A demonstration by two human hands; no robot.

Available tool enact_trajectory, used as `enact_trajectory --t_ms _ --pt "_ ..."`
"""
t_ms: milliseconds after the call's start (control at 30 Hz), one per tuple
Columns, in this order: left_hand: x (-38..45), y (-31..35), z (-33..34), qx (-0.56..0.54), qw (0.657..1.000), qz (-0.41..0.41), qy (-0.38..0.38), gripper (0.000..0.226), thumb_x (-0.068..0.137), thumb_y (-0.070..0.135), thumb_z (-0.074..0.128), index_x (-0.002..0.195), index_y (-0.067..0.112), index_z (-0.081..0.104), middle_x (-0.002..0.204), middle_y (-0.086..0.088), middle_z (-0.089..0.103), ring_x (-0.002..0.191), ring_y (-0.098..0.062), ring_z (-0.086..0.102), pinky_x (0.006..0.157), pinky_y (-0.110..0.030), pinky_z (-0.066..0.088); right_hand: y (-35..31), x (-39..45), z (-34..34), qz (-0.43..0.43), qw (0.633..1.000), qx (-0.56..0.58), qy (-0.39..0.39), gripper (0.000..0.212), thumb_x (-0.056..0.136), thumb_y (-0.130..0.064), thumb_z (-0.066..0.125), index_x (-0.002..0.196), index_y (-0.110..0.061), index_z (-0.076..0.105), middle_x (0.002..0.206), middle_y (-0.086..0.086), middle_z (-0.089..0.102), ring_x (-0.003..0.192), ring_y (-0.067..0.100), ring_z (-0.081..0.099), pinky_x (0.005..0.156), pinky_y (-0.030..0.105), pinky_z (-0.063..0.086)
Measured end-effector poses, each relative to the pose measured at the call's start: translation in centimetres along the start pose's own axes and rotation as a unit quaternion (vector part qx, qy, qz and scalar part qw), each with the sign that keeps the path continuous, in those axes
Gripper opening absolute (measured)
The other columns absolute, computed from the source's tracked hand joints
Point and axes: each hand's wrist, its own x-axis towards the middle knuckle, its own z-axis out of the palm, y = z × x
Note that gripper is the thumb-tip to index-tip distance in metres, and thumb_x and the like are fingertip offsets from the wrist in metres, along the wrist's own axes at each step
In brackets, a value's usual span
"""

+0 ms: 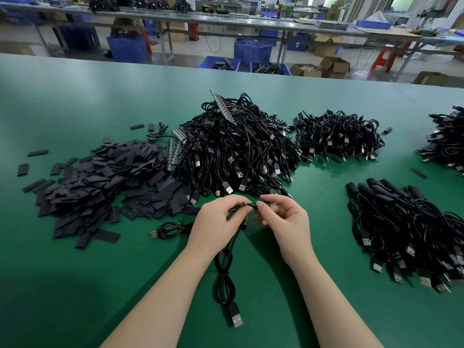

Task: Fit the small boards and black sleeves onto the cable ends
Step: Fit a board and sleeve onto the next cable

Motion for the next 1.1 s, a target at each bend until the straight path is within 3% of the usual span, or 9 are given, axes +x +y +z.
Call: enact_trajectory --t_ms 267,600,800,967,1100 --pt "-0.14 -0.25 0.22 0.012 1.000 0.001 0.001 0.024 0.085 0.051 0.054 0.104 0.040 0.062 0.097 0.028 0.066 0.083 -0.010 0.066 0.074 -0.039 0.057 0.04 0.00 -0.04 0.003 1.000 -0.019 -0.009 0.022 0.088 -0.004 0.072 0.087 -0.025 0.075 0.059 -0.006 0.056 0.062 0.011 0.066 0.070 0.021 0.055" --pt "0.04 -0.32 0.18 -0.040 0.999 -0.009 0.027 0.012 0.086 0.049 0.055 0.093 0.045 0.063 0.092 0.021 0.067 0.076 -0.022 0.065 0.069 -0.047 0.055 -0.40 -0.23 -0.10 0.007 0.997 -0.048 -0.051 0.021 0.085 -0.019 0.077 0.095 -0.037 0.075 0.068 -0.004 0.069 0.075 0.011 0.069 0.084 0.026 0.057" --pt "0.10 -0.16 0.08 -0.054 0.998 -0.017 0.019 0.013 0.083 0.051 0.055 0.091 0.046 0.063 0.088 0.020 0.067 0.077 -0.012 0.065 0.070 -0.041 0.055 -0.65 -0.32 -0.05 0.001 0.998 -0.057 -0.041 0.017 0.084 -0.018 0.077 0.087 -0.035 0.077 0.078 0.014 0.072 0.071 0.013 0.069 0.076 0.029 0.058" --pt "0.10 0.01 0.07 -0.064 0.998 -0.024 0.010 0.013 0.083 0.051 0.056 0.091 0.045 0.064 0.087 0.020 0.068 0.075 -0.012 0.065 0.070 -0.040 0.055 -0.67 -0.38 0.02 0.002 0.999 -0.044 -0.027 0.021 0.085 -0.013 0.076 0.080 -0.033 0.078 0.080 0.001 0.077 0.069 0.009 0.070 0.066 0.017 0.053" --pt "0.08 0.23 0.08 -0.077 0.997 -0.011 0.011 0.009 0.084 0.048 0.057 0.090 0.048 0.064 0.084 0.020 0.068 0.075 -0.005 0.065 0.068 -0.025 0.054 -0.59 -0.30 -0.09 0.004 1.000 -0.018 -0.026 0.023 0.083 -0.010 0.077 0.082 -0.033 0.079 0.076 -0.006 0.075 0.071 0.006 0.068 0.069 0.016 0.052"
